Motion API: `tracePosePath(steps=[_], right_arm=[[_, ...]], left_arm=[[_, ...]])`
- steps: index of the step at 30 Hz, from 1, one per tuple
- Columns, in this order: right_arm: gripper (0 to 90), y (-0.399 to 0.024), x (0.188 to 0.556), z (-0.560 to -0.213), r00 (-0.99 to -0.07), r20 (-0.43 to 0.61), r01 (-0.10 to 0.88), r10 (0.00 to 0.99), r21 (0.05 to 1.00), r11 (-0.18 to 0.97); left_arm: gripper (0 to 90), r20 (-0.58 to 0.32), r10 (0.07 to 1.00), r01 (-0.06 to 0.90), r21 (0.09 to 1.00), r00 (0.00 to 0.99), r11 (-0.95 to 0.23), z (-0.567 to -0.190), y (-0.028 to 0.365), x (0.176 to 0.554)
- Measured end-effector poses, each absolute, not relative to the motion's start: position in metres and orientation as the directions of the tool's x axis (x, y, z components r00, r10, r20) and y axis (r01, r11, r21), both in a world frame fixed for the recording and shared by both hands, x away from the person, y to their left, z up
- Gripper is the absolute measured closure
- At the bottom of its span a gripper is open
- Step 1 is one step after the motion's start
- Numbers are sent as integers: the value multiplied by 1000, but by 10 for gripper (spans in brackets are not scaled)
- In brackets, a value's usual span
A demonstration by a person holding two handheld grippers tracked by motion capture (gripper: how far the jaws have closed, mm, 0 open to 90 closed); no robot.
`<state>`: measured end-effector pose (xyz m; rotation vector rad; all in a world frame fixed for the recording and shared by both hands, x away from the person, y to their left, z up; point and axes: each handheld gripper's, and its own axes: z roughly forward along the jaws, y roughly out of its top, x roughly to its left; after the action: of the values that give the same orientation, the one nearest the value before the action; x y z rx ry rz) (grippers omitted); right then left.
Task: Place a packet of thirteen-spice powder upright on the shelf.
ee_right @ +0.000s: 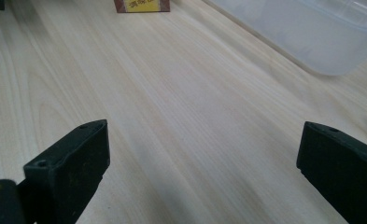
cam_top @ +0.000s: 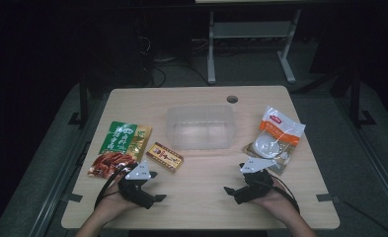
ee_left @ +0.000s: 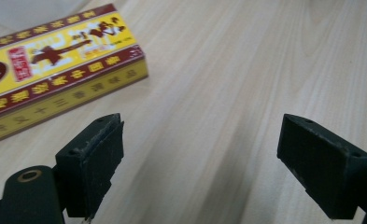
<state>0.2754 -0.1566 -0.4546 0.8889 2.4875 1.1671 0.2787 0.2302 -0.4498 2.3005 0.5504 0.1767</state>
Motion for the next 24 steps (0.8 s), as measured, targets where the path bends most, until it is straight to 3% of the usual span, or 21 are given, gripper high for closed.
tracePosePath(steps=[6, 10, 24], right_arm=[[25, -157, 275, -454, -780, 21, 416, 625, 764, 493], [25, -157, 275, -455, -781, 21, 415, 625, 765, 492], [25, -153, 276, -452, -790, 14, 394, 614, 778, 490]], left_arm=[[160, -11, 444, 323, 701, 896, -635, -449, 234, 280], [252, -17, 462, 333, 716, 887, -614, -443, 237, 283], [883, -9, 574, 393, 737, 819, -550, -413, 262, 315]])
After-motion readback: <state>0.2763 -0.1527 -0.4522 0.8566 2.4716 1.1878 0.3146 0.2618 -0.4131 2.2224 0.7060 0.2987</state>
